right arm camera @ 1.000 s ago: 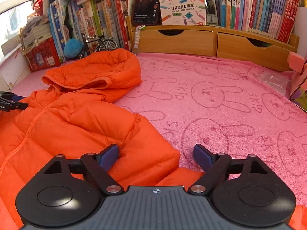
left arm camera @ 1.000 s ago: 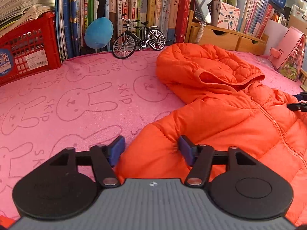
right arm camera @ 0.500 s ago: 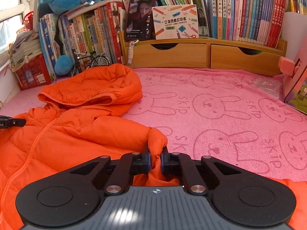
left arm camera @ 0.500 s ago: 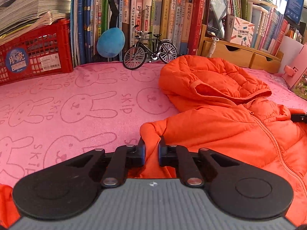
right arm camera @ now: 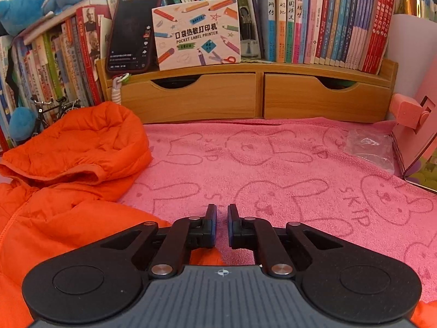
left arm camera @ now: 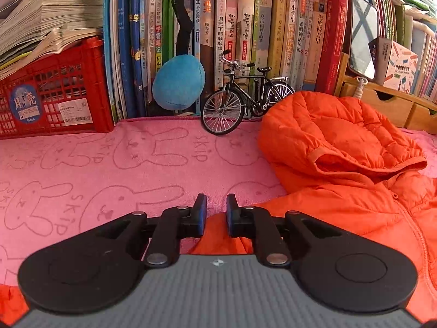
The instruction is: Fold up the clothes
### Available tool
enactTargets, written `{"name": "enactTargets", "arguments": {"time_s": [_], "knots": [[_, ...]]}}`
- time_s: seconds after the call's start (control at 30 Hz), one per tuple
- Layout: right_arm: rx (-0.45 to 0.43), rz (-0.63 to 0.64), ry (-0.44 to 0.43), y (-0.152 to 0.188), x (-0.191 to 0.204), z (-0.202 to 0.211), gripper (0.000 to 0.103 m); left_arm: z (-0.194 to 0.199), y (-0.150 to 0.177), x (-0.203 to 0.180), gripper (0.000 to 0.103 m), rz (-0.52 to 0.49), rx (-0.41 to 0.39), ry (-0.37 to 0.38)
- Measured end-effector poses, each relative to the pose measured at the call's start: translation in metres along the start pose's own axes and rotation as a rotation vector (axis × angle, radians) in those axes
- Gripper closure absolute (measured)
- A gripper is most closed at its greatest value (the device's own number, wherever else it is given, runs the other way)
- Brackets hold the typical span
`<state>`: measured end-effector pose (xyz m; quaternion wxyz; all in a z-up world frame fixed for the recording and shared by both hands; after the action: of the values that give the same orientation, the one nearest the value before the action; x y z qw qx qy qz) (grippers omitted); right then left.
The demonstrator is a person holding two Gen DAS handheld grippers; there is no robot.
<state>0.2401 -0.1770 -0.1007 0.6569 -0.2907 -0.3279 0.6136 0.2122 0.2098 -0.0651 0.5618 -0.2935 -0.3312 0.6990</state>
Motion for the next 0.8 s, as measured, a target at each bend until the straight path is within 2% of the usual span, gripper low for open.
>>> {"name": "enactTargets", "arguments": {"time_s": [0.07, 0.17, 0.2, 0.27, 0.37, 0.6, 0.7, 0.8], "knots": [[-0.027, 0.006, -0.03, 0.002, -0.001, 0.017, 0.082, 0.019, 0.002, 0.002, 0.078, -0.01, -0.028, -0.001], [-0.067, 0.073, -0.061, 0.01, 0.006, 0.054, 0.056, 0.05, 0.01, 0.005, 0.075, -0.044, -0.047, -0.018], [-0.078, 0.094, -0.072, 0.014, 0.009, 0.069, 0.052, 0.061, 0.013, 0.005, 0.073, -0.053, -0.05, -0.018], [-0.09, 0.122, -0.103, 0.021, 0.014, 0.094, 0.049, 0.081, 0.021, 0.003, 0.068, -0.063, -0.051, -0.012], [-0.102, 0.149, -0.148, 0.034, 0.026, 0.129, 0.037, 0.109, 0.039, -0.007, 0.055, -0.078, -0.035, -0.007], [-0.139, 0.218, -0.211, 0.082, 0.057, 0.217, 0.021, 0.184, 0.095, -0.039, 0.046, -0.139, -0.028, -0.023], [-0.129, 0.221, -0.238, 0.112, 0.065, 0.247, 0.014, 0.212, 0.122, -0.05, 0.037, -0.159, -0.016, -0.018], [-0.097, 0.239, -0.242, 0.145, 0.071, 0.27, 0.012, 0.23, 0.146, -0.06, 0.032, -0.201, 0.017, -0.059]]}}
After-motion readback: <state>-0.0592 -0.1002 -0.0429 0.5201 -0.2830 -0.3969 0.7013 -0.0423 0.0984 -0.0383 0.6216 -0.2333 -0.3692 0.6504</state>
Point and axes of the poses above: each gripper's, at about its wrist camera, not at the fingertips, and z roughly against the way its jaws point, x to its left, y to its underside, the point moved 5 cm from there along -z, roughly the way its jaws point, and after that the axes turned 1 degree about -x, right-handed, at the moved point
